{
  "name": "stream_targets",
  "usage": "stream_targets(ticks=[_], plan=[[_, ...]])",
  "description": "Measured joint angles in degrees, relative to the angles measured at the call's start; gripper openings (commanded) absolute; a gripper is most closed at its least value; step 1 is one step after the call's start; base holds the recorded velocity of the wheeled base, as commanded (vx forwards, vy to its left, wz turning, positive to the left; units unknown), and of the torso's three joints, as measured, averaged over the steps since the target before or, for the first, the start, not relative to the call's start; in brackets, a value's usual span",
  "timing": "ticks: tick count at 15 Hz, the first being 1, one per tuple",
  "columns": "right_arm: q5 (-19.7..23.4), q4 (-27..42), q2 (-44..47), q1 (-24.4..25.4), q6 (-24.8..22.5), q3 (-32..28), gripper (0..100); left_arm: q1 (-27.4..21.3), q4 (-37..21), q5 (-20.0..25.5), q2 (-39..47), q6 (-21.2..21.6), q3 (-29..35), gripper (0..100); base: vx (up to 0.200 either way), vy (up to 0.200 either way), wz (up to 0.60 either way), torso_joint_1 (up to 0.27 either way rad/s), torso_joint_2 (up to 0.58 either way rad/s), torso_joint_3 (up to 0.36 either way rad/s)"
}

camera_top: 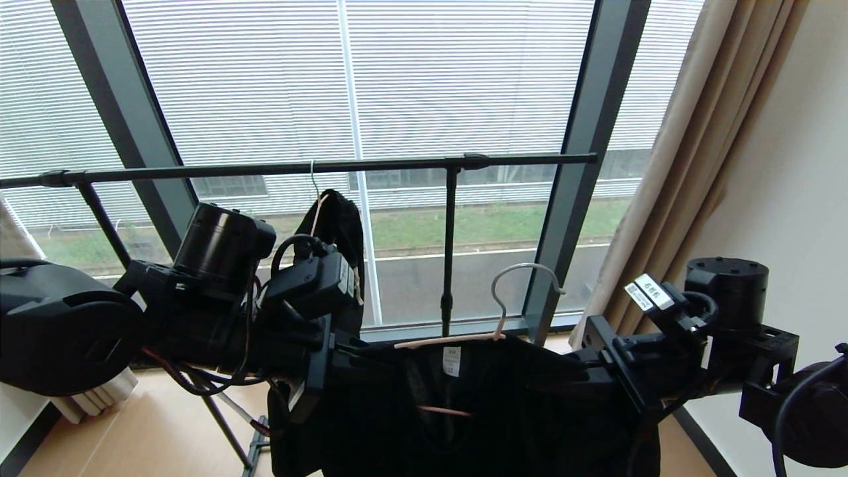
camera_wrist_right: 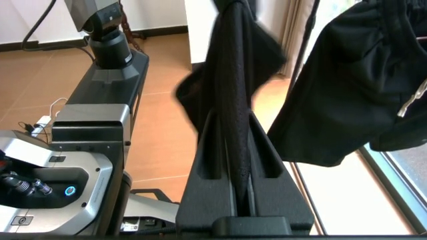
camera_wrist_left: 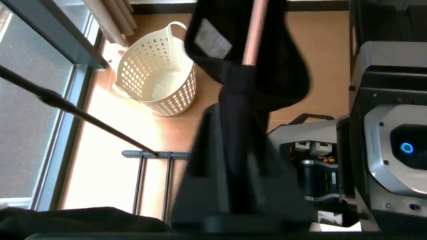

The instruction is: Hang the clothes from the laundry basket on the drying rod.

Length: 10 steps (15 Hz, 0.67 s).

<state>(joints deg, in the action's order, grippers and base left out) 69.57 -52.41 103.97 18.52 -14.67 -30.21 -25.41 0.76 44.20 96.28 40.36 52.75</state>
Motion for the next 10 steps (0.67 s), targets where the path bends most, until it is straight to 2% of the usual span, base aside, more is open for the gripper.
stream_targets(ticks=[4, 5, 8, 10], plan=[[0.0, -1.3, 0.2, -0.3, 0.0, 0.2, 0, 0.1, 2.0, 0.0, -0.1, -0.3, -1.3, 0, 0.000, 0.000, 0.00, 0.000, 0.00, 0.000], [-0.1, -1.5, 0.4, -0.5, 0.0, 0.3, 100, 0.2, 2.1, 0.0, -0.1, -0.6, -1.4, 0, 0.000, 0.000, 0.00, 0.000, 0.00, 0.000], [-0.2, -1.6, 0.5, -1.2, -0.4, 0.5, 100, 0.7, 2.1, -0.2, -0.6, -1.2, -1.5, 0, 0.000, 0.000, 0.00, 0.000, 0.00, 0.000], [0.0, -1.6, 0.6, -2.3, -3.4, 0.6, 100, 1.4, 2.1, -0.2, -1.2, -1.4, -1.6, 0, 0.000, 0.000, 0.00, 0.000, 0.00, 0.000]])
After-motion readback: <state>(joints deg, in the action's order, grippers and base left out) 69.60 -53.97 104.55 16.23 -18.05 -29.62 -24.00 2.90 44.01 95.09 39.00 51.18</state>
